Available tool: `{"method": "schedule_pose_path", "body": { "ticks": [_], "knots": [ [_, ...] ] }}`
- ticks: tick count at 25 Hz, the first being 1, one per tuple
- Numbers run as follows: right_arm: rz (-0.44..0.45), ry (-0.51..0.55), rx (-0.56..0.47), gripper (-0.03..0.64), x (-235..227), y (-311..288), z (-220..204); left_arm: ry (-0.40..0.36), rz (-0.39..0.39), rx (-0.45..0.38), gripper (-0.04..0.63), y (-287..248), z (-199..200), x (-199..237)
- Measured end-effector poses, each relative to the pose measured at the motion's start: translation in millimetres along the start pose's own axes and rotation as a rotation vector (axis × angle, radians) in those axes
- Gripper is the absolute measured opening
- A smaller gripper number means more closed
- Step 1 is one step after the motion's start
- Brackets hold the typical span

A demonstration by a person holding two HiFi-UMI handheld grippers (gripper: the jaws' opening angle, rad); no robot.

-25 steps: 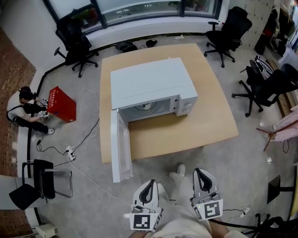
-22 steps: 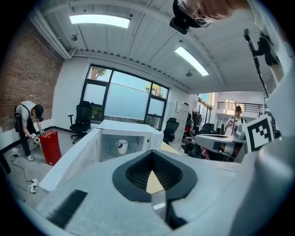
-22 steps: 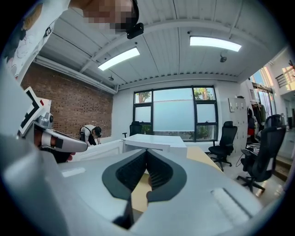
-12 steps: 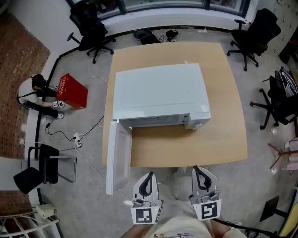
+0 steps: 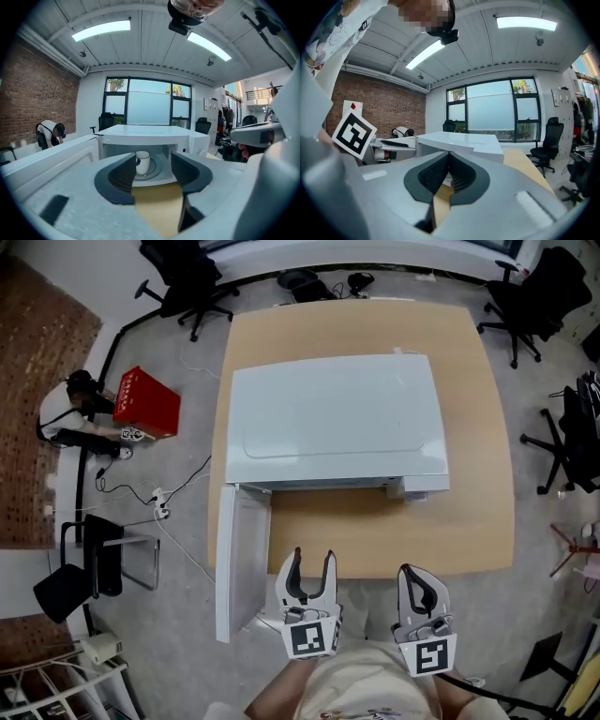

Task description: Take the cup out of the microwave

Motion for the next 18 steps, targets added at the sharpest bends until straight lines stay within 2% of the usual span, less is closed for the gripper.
{"method": "schedule_pose_path", "body": {
  "ticks": [4, 12, 18],
  "knots": [
    [-0.004, 0.011, 0.031, 0.008, -3.3, -15.4, -18.0, -0.009, 0.0, 0.014, 0.272, -46.1, -23.3, 12.2],
    [0.023, 0.051, 0.078, 0.008, -16.3, -51.8, -63.0, -0.052, 0.022, 0.066, 0.295, -129.1, -71.3, 31.5],
    [0.021, 0.024, 0.115, 0.008, -15.2, -61.5, -78.0, -0.02, 0.04, 0.076, 0.35, -183.6, -87.8, 42.9]
  ]
}}
Point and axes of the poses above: the fingertips, and each gripper's own axes: y backward along the fingers, x to its left, z out of its top, the point moved 5 cm from there along y, backward along the fingers, and after that the axes turned 3 degrees about -y, right-handed, at the moved point
